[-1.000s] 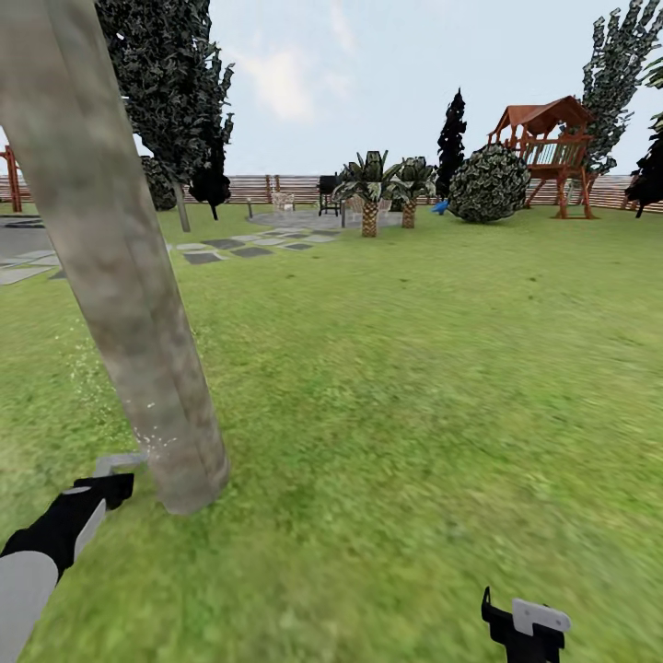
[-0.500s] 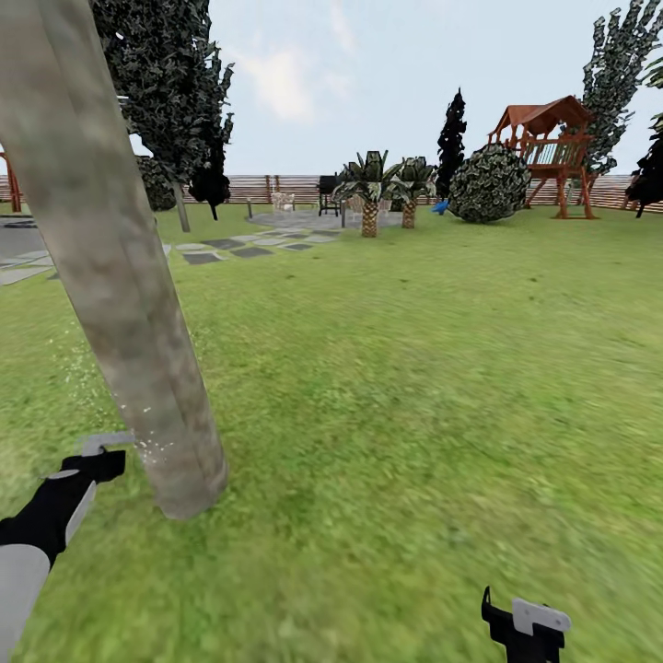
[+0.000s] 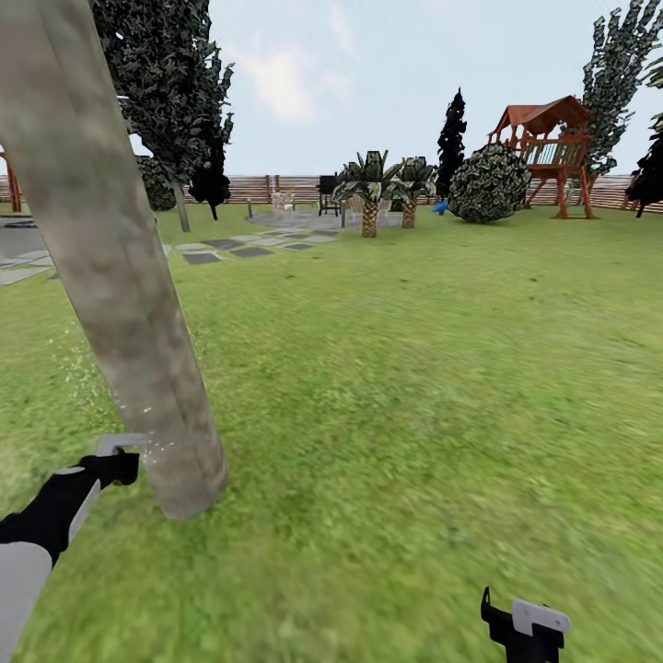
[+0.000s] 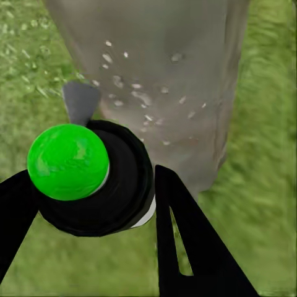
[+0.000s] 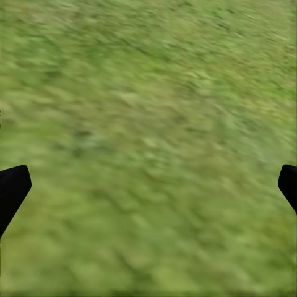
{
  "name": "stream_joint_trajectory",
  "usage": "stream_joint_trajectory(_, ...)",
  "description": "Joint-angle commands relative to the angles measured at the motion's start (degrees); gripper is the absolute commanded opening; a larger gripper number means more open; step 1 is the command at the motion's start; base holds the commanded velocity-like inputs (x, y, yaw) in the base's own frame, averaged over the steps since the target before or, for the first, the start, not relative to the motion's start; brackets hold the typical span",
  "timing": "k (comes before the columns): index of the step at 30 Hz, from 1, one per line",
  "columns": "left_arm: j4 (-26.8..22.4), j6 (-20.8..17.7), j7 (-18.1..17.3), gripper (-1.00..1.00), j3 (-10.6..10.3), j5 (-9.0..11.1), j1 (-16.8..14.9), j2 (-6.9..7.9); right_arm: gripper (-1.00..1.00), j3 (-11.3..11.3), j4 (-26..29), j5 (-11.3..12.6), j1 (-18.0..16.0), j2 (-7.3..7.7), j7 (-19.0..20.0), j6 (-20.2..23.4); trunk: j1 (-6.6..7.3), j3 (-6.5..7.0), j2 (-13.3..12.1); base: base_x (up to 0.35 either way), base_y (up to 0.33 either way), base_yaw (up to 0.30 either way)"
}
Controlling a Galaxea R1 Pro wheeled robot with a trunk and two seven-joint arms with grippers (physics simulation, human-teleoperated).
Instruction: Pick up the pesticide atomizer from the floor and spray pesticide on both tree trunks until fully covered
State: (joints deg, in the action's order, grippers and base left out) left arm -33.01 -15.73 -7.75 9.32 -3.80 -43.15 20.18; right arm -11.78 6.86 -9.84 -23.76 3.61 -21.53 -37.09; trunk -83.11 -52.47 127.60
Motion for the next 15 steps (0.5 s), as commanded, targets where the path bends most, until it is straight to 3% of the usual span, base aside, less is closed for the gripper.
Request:
stream_joint_trajectory(1,-0.5,-0.1,0.0,-1.0,-0.4,-0.3,0.0,-0.28,1.0,0.0,0.0,0.0,0.0,0.0,0.0,0.0,0.0,0.0,0.0,0.0,0.0,0.0)
stream_joint_trajectory(4,-3.0,-0.3,-0.3,-1.0,-0.5,-0.1,0.1,-0.22,1.0,0.1,0.0,0.0,0.0,0.0,0.0,0.0,0.0,0.0,0.0,0.118,0.0,0.009)
stream_joint_trajectory(8,-7.7,-5.5,-0.6,-1.0,-0.3,-0.3,0.1,0.1,1.0,0.1,0.0,0.0,0.0,-0.06,0.0,0.0,0.0,0.0,0.0,0.217,0.0,0.212)
stream_joint_trajectory(15,-9.9,-6.5,-0.7,-1.0,-0.3,-0.1,0.3,0.27,1.0,0.1,0.0,0.0,0.0,0.0,0.0,0.0,0.0,0.0,0.0,0.022,0.0,0.037)
